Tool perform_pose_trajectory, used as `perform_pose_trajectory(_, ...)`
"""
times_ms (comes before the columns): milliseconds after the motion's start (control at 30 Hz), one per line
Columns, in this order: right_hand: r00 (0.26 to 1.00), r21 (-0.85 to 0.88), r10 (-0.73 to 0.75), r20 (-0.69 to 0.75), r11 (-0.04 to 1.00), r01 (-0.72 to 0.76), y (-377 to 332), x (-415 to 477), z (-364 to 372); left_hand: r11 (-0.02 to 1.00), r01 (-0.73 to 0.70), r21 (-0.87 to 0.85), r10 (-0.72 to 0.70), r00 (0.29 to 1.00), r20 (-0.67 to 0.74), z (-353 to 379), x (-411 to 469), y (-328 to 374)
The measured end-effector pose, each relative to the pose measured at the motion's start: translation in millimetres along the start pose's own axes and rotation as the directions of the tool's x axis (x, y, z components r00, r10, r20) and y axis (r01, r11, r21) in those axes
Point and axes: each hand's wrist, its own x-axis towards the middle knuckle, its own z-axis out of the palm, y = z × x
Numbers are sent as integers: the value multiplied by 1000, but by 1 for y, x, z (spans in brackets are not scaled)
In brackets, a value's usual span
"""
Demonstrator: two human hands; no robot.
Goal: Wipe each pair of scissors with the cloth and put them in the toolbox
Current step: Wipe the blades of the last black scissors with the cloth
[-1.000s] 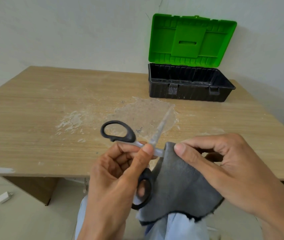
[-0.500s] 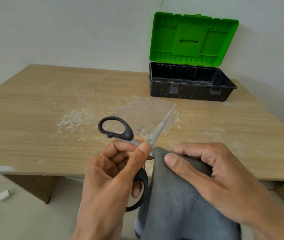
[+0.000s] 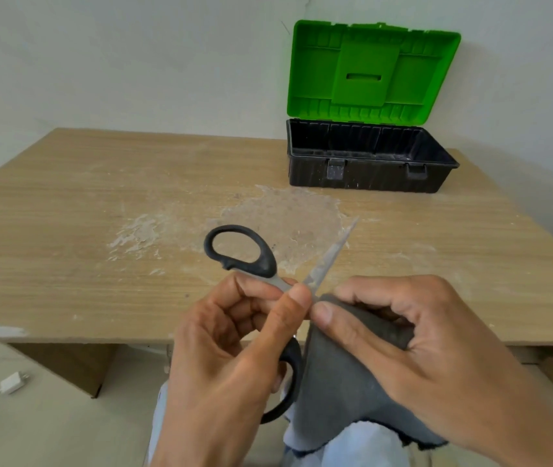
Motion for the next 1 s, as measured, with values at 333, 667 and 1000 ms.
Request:
perform_pose_trajectory(333, 993, 228, 108, 40, 967, -114, 13, -8, -5, 989, 87, -116, -89, 996, -12, -1, 1, 5)
perform_pose_trajectory(667, 979, 281, 186, 85, 938, -203, 9, -10, -14, 989, -105, 102, 105, 994, 2, -6, -1, -3)
perform_pose_trajectory(1000, 986, 334, 157, 58, 928, -167, 2, -1, -3, 973, -190, 128, 188, 982, 33, -7, -1, 1)
